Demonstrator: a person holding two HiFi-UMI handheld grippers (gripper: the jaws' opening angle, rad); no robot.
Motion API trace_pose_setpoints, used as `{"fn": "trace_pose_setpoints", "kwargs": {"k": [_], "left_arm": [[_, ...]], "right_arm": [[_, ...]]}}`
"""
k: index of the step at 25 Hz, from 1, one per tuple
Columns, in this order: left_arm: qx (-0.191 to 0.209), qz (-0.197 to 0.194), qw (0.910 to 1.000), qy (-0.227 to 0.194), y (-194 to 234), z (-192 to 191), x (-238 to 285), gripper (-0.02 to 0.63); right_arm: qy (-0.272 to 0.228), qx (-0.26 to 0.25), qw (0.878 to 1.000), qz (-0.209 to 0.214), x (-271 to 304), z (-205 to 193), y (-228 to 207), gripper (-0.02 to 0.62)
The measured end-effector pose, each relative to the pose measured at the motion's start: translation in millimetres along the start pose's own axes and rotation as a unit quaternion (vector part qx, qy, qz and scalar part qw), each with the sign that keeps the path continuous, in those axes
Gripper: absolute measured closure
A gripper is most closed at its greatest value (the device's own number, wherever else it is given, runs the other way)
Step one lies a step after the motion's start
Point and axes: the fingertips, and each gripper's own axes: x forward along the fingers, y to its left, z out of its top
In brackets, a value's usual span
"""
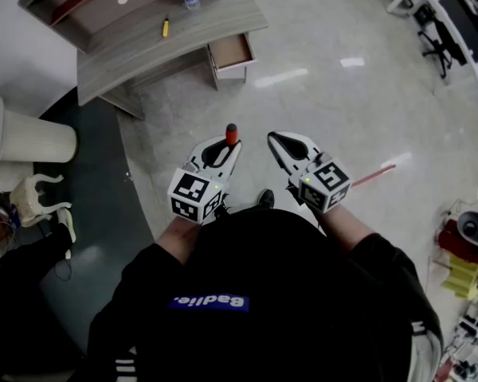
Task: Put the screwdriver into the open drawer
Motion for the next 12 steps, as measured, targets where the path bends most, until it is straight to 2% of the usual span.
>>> {"fn": "trace_pose_setpoints", "kwargs": {"k": [6,12], "left_arm": [[0.004,0.010,0.9999,0.002,-4.3,7.6,12.3,0.545],[0.006,0.037,0.9993,-0.004,-6.8,15.8,28.1,0.545]], "right_arm": [[-0.009,-0.012,1.000,0.013,-8.5,8.8,-12.8,0.568],[-0.013,-0.021,0.999,0.028,-18.9,13.1,-30.8,0.568]]}}
